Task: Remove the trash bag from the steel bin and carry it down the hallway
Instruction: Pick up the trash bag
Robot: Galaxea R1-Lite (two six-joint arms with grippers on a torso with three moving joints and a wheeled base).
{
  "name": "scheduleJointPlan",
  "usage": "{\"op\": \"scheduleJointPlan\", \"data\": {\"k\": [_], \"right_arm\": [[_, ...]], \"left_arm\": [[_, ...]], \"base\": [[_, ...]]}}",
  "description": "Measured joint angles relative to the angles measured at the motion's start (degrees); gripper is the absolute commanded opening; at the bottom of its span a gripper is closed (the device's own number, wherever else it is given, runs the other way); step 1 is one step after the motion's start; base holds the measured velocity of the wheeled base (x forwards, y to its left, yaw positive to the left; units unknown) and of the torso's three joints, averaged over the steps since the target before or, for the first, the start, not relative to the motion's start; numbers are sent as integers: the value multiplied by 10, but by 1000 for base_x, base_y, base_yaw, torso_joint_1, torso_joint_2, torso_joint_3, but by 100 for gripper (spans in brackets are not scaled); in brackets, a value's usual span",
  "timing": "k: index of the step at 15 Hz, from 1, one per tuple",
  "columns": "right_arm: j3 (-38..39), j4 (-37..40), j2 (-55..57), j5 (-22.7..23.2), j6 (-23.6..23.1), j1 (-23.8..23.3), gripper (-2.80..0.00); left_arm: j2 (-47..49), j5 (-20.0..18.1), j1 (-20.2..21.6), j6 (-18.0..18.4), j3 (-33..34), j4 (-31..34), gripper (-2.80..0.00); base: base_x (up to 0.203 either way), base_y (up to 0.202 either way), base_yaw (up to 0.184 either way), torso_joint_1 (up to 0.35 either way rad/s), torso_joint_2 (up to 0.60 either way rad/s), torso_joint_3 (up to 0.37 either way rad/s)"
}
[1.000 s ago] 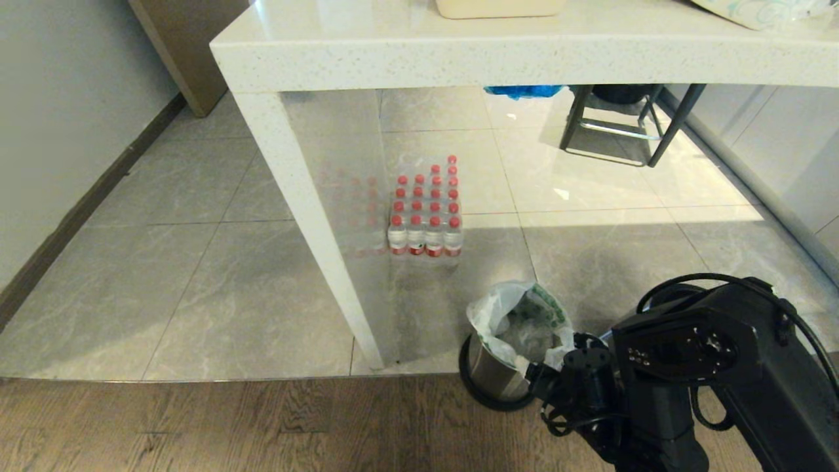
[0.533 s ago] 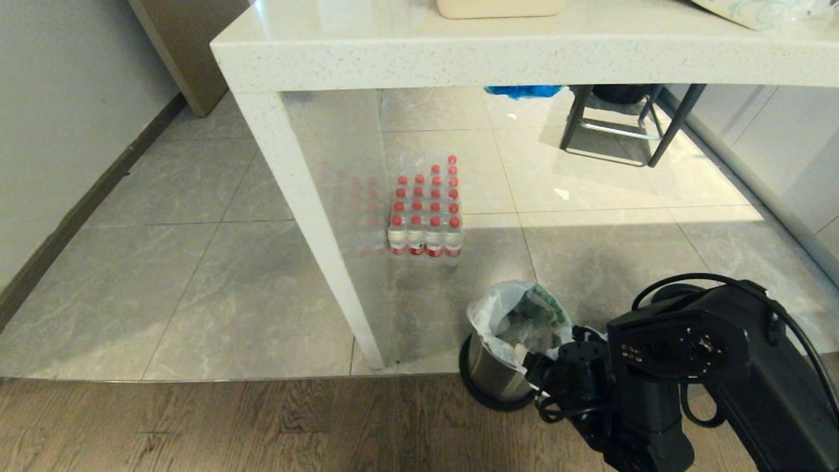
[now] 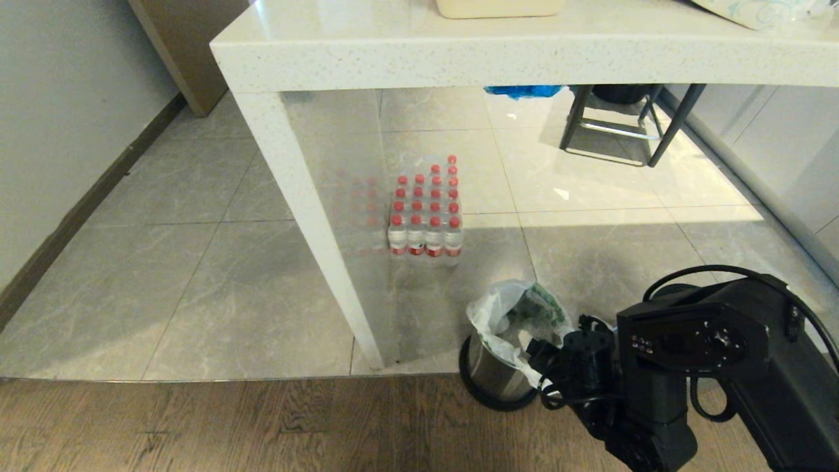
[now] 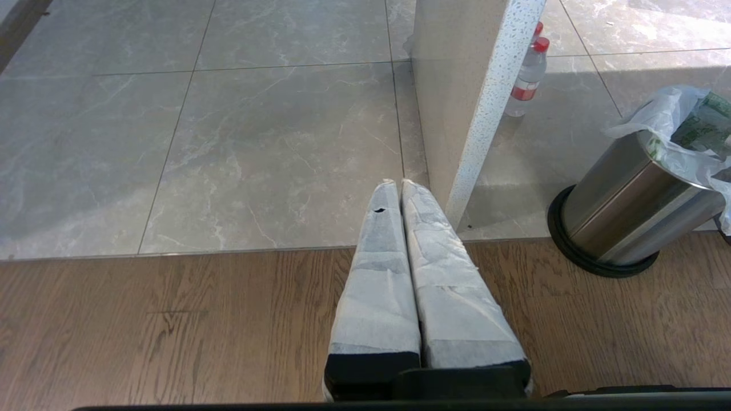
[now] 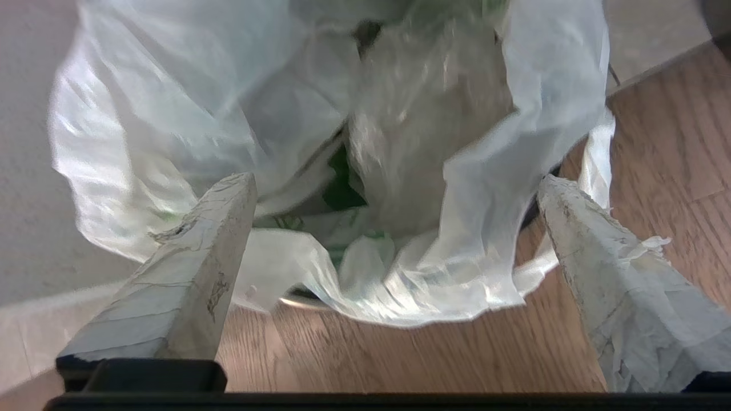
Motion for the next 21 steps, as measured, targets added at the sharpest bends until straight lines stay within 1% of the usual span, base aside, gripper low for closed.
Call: {"op": "scheduleJointPlan", "data": {"k": [2, 4, 8, 12, 14, 18, 21], "right_arm": [[0, 0, -3, -15, 10, 0, 0], [-6, 0, -2, -17, 28, 0, 0], [-10, 0, -2, -19, 33, 0, 0], [45, 4, -11, -8, 34, 0, 0], [53, 11, -12, -2, 34, 1, 0], [11, 7, 5, -7, 31, 1, 0], [-3, 6, 16, -7, 26, 1, 0]], "left_arm": [[0, 0, 0, 0, 0, 0, -280], [0, 0, 0, 0, 0, 0, -280], [0, 0, 0, 0, 0, 0, -280], [0, 0, 0, 0, 0, 0, -280], [0, 0, 0, 0, 0, 0, -280], [0, 0, 0, 0, 0, 0, -280], [0, 0, 0, 0, 0, 0, -280]], "base": [[0, 0, 0, 0, 0, 0], [0, 0, 0, 0, 0, 0], [0, 0, 0, 0, 0, 0], [0, 0, 0, 0, 0, 0], [0, 0, 0, 0, 0, 0], [0, 0, 0, 0, 0, 0], [0, 0, 0, 0, 0, 0]]}}
